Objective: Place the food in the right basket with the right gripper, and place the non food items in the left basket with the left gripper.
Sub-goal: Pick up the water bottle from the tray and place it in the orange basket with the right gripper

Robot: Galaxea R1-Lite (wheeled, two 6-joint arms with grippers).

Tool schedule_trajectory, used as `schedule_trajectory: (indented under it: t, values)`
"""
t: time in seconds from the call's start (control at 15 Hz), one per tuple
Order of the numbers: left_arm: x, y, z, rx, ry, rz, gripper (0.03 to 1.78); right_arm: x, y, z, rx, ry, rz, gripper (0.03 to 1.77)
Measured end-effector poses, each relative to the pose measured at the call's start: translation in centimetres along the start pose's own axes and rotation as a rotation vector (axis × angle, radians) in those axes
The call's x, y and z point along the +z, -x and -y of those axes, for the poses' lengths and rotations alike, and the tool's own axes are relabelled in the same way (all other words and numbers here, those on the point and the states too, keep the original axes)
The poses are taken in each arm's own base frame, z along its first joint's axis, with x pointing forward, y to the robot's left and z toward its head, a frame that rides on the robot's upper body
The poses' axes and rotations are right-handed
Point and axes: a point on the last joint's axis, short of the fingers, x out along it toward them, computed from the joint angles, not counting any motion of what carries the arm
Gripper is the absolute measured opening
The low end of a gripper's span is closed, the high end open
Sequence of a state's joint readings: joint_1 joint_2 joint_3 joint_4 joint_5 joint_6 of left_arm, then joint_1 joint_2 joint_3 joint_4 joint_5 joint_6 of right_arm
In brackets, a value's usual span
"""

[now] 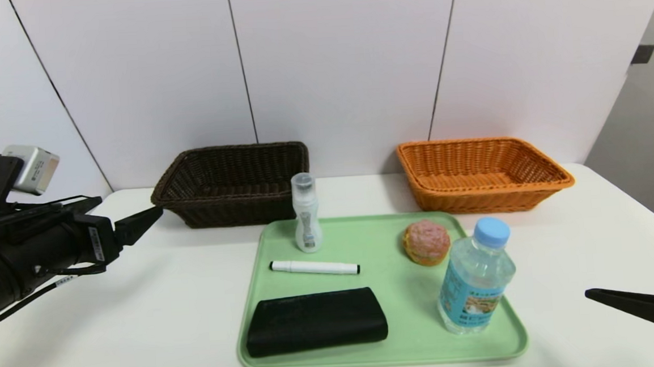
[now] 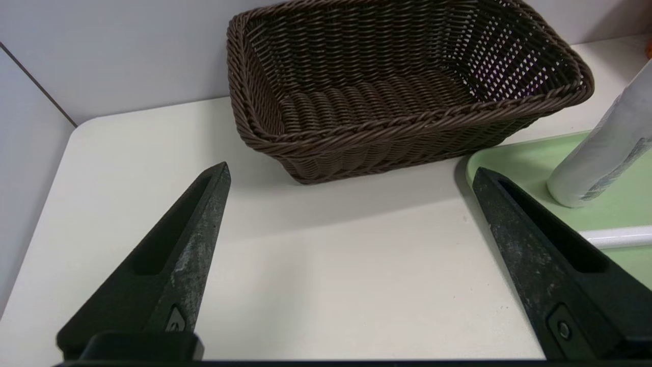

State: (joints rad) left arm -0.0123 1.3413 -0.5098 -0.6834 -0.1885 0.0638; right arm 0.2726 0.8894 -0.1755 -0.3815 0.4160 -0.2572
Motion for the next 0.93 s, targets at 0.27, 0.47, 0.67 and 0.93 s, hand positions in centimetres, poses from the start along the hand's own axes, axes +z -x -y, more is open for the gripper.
schedule_trajectory:
  t: [0.27,0.47,0.67,0.93]
  values:
    - [-0.6,0.0,0.1,-0.001,0.006,-0.014,1.69,0.1,-1.2,0.4,0.017,-0.004,-0.018,1.71]
    - [-0.9,-0.1,0.1,-0.002,0.007,-0.025,1.69,0.6,-2.5,1.1,0.012,-0.008,-0.012,1.71]
    - [-1.2,-0.1,0.1,-0.002,0.005,-0.035,1.69,0.8,-3.6,1.7,0.02,-0.04,-0.033,1.71]
    - [-1.6,-0.1,0.1,-0.004,0.005,-0.052,1.69,1.1,-5.5,2.3,0.033,-0.042,-0.015,1.71]
